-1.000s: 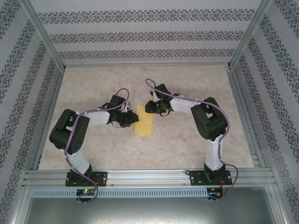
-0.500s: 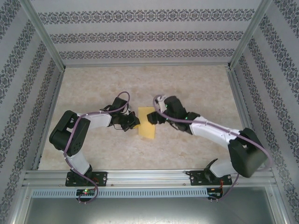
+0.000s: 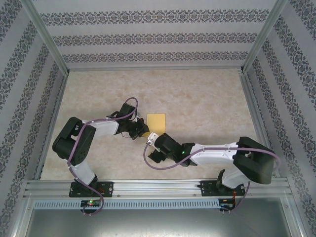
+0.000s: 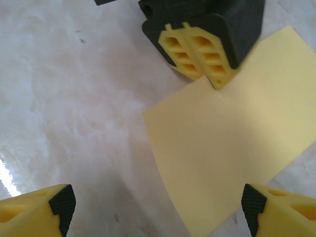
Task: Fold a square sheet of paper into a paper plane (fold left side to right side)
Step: Third fold the triangle at the center of the table.
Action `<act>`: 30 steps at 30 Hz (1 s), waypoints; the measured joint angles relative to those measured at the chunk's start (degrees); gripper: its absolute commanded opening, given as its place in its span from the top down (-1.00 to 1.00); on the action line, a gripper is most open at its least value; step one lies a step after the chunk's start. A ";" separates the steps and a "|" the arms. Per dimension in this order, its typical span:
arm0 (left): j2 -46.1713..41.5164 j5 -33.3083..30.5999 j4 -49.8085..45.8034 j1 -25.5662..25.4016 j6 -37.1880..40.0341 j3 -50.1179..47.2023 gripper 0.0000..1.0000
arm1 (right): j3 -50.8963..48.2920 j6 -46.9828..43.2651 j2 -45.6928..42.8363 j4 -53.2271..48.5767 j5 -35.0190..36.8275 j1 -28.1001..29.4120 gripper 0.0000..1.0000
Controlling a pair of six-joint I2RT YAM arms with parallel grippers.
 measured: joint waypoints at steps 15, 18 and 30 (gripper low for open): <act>0.02 0.02 -0.02 -0.13 0.00 0.02 1.00 | 6.27 -5.20 6.34 1.18 5.01 0.33 0.52; 0.02 0.02 -0.02 -0.13 0.00 0.02 1.00 | 6.27 -4.92 6.34 1.27 5.01 0.31 0.91; -0.28 -2.01 -4.55 -0.11 2.58 1.79 0.09 | 5.29 -4.46 5.35 1.20 0.17 -2.12 1.00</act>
